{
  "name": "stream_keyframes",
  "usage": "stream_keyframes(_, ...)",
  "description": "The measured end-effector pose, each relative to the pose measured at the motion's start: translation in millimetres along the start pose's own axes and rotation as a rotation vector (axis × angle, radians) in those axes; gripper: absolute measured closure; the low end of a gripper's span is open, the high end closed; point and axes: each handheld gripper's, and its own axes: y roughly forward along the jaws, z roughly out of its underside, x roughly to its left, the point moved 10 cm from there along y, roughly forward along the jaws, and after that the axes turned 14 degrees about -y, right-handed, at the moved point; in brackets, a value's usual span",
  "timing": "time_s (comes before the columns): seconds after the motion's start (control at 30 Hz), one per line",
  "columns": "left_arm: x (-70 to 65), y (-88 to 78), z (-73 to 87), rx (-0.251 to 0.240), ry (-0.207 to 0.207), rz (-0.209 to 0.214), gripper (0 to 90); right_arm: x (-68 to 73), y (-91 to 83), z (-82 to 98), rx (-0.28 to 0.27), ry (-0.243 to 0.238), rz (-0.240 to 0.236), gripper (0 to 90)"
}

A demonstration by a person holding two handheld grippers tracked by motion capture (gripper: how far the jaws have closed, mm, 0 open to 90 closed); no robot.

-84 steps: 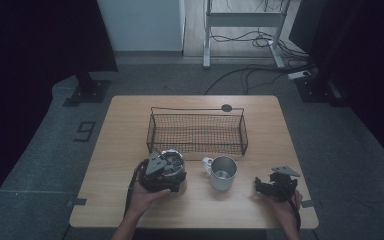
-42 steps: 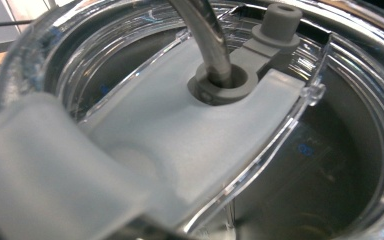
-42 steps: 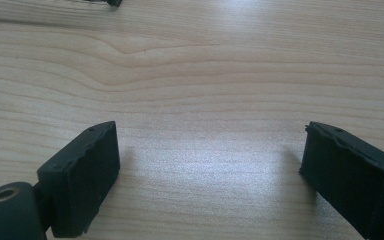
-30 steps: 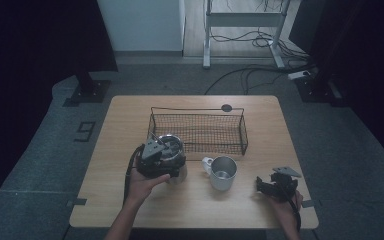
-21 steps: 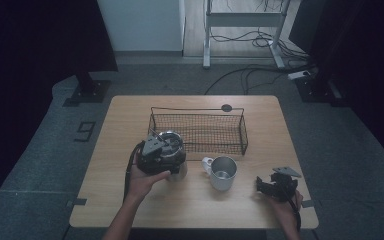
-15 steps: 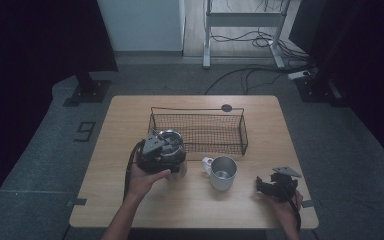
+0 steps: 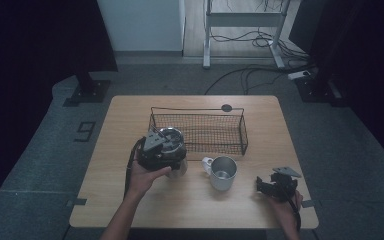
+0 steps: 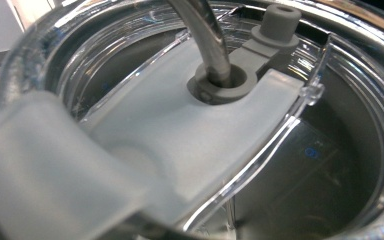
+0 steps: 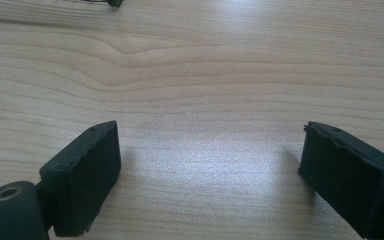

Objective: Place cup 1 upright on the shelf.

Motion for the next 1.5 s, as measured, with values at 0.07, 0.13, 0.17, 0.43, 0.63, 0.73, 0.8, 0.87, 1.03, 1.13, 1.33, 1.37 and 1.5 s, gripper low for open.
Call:
stream_keyframes(0.07,0.8,1.1,-0.7,0.001,-0.007,0.006,4.0,0.3,-0.1,-0.1,-0.002,0.0,-0.003,9.7)
stream_keyframes(0.13,1.4,2.2,-1.8,0.001,-0.005,0.009,4.0,0.3,0.0,-0.2,-0.002,0.0,-0.004,9.7)
stream_keyframes(0.17,1.3,2.4,-2.3,0.001,-0.004,0.009,4.0,0.2,0.1,-0.2,-0.001,0.0,-0.003,9.7)
stream_keyframes(0.43,-0.6,5.8,-9.8,0.012,0.023,0.007,4.0,0.1,0.9,-1.1,-0.002,-0.005,-0.007,9.9)
stream_keyframes(0.63,-1.6,7.1,-12.7,0.002,0.006,0.015,4.0,0.2,1.0,-1.2,-0.003,-0.005,-0.007,10.0)
stream_keyframes(0.73,-1.8,5.8,-13.3,0.011,0.012,0.007,4.0,0.1,0.9,-1.1,-0.002,-0.006,-0.007,10.0)
stream_keyframes(0.8,-1.1,4.2,-15.9,0.007,0.01,0.004,4.0,0.1,0.9,-1.1,-0.002,-0.006,-0.007,10.0)
stream_keyframes(0.87,0.1,2.3,-19.1,0.0,0.007,0.002,4.0,0.0,1.1,-1.3,-0.002,-0.006,-0.006,10.1)
stream_keyframes(1.03,1.5,2.2,-24.1,-0.006,-0.01,0.011,4.0,0.2,1.1,-1.5,-0.001,-0.009,-0.007,10.5)
stream_keyframes(1.13,0.4,4.0,-25.3,-0.003,-0.004,0.011,4.0,0.5,1.2,-1.7,-0.002,-0.009,-0.008,10.8)
stream_keyframes(1.33,-0.3,6.9,-29.9,0.002,0.0,0.01,4.0,0.6,1.3,-1.8,-0.002,-0.008,-0.009,10.9)
stream_keyframes(1.37,-0.3,7.3,-30.7,0.003,0.002,0.009,4.0,0.6,1.3,-1.8,-0.002,-0.008,-0.009,10.8)
stream_keyframes(1.5,-0.1,9.3,-35.3,-0.001,0.007,0.006,4.0,0.6,1.2,-1.8,-0.002,-0.008,-0.009,10.9)
